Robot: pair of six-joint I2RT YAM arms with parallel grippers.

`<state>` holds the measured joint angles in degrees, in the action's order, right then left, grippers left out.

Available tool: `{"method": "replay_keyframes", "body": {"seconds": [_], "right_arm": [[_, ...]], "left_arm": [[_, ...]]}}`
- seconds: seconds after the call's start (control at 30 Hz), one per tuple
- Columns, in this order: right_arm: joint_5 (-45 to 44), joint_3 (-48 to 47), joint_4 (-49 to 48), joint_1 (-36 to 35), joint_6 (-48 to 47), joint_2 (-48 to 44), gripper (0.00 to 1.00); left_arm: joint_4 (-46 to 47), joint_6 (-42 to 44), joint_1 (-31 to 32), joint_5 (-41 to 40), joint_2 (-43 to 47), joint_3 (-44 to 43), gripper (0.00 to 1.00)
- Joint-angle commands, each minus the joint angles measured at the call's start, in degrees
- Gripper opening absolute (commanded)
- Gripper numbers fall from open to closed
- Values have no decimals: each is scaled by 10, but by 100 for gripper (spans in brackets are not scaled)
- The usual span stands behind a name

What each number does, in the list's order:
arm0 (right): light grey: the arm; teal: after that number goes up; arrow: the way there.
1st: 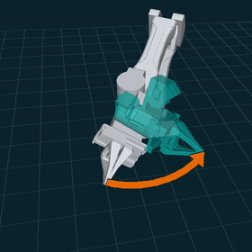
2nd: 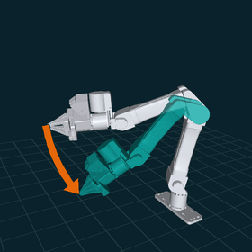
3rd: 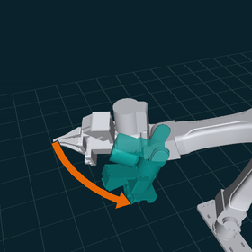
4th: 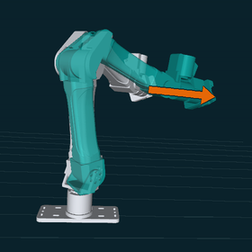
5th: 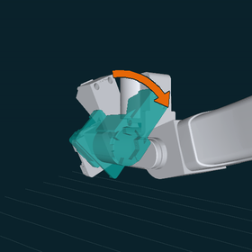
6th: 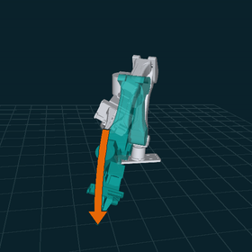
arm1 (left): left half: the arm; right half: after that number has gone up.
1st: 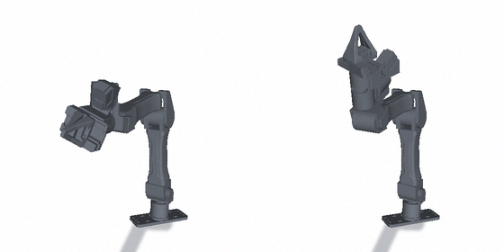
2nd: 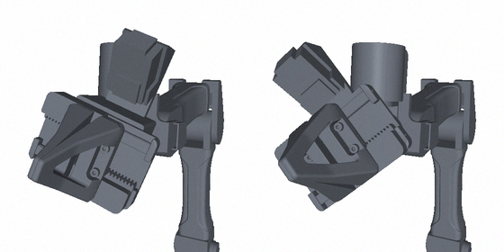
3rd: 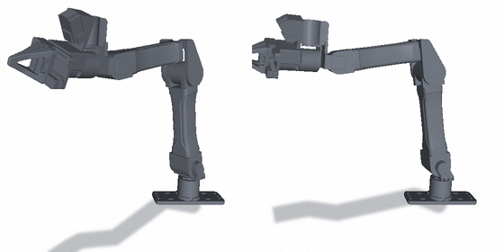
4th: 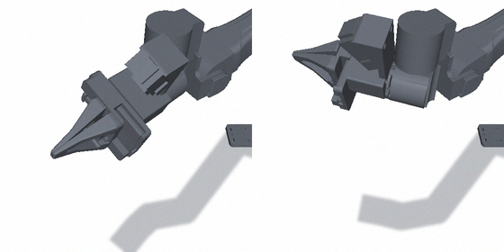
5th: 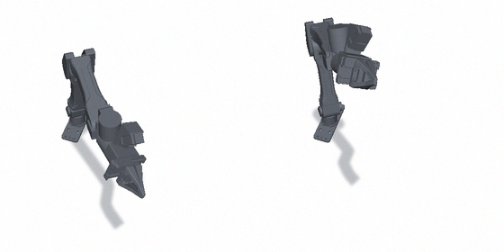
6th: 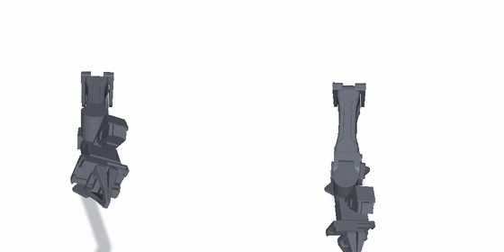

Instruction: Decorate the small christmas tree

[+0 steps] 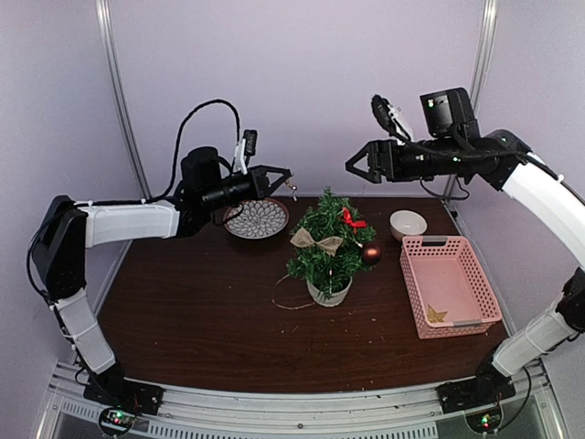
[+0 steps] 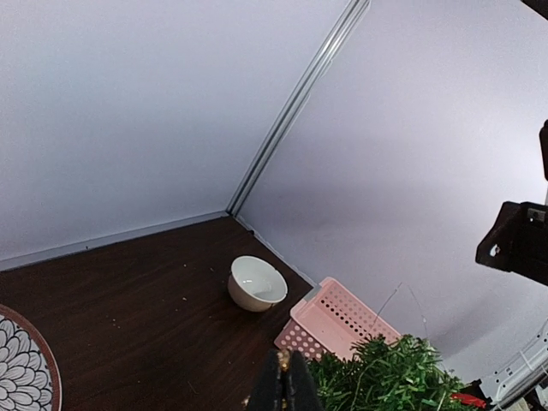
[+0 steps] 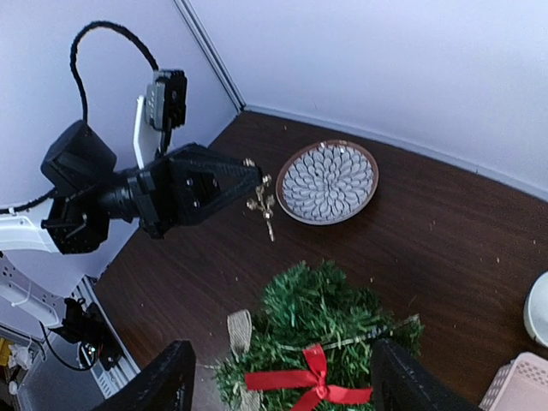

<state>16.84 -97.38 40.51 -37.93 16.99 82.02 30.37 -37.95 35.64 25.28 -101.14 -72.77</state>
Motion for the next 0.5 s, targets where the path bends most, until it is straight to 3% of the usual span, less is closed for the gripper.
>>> {"method": "replay_keyframes", "body": {"seconds": [0.0,0.2,0.47], "right_arm": [[13,72,52,3,16,-55,73],[1,160,55,4,28,-98,73],[6,178,44,4,30,-93,73]], "left_arm": [[64,-16,10,10,-35,-31,0],[77,-31,24,46,-80,-62,0],[103,-35,48,76,-107,-43,0]]}}
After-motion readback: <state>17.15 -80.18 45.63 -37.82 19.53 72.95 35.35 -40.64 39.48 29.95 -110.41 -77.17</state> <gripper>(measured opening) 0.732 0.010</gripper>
